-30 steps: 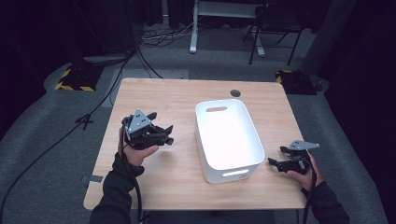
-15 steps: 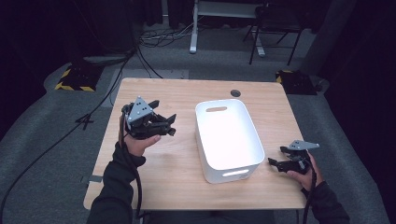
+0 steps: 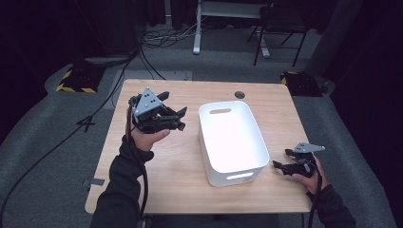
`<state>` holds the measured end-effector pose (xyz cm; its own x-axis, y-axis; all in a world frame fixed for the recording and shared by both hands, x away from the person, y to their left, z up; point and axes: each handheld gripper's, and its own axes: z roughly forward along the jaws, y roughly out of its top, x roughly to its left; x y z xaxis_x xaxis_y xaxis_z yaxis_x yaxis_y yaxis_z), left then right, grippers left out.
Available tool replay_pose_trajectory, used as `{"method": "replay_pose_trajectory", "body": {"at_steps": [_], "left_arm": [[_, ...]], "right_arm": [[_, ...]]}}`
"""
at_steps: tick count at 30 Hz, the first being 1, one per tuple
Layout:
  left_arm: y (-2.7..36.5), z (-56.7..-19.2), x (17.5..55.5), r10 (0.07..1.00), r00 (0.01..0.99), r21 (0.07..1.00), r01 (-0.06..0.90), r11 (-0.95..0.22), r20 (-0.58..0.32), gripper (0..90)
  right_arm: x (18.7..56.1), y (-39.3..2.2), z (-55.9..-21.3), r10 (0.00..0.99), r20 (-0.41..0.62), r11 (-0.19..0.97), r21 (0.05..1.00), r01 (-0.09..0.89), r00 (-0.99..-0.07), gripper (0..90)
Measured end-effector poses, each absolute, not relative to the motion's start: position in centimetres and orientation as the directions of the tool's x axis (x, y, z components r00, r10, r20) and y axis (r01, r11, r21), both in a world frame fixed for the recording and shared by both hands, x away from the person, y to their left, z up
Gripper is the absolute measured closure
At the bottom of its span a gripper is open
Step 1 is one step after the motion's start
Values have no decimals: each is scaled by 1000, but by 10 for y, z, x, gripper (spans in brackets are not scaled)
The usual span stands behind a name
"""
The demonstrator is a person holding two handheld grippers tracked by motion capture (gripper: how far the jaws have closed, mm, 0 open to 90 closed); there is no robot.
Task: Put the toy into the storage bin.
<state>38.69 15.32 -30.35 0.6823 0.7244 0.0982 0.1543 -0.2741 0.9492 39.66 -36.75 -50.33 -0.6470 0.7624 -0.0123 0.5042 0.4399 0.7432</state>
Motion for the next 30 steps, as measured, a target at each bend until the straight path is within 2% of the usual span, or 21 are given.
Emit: {"method": "replay_pose_trajectory", "body": {"at_steps": [10,30], "left_arm": [[134,-285,386,693,711,955,108,-276,119,242],[101,-273,389,638,761,963,70,-262,118,242]], "right_arm": [[396,-367,-503,764,-10,438,743,507,-645,167],[397,-368,-503,761,-12,440,743,503,-648,168]]}}
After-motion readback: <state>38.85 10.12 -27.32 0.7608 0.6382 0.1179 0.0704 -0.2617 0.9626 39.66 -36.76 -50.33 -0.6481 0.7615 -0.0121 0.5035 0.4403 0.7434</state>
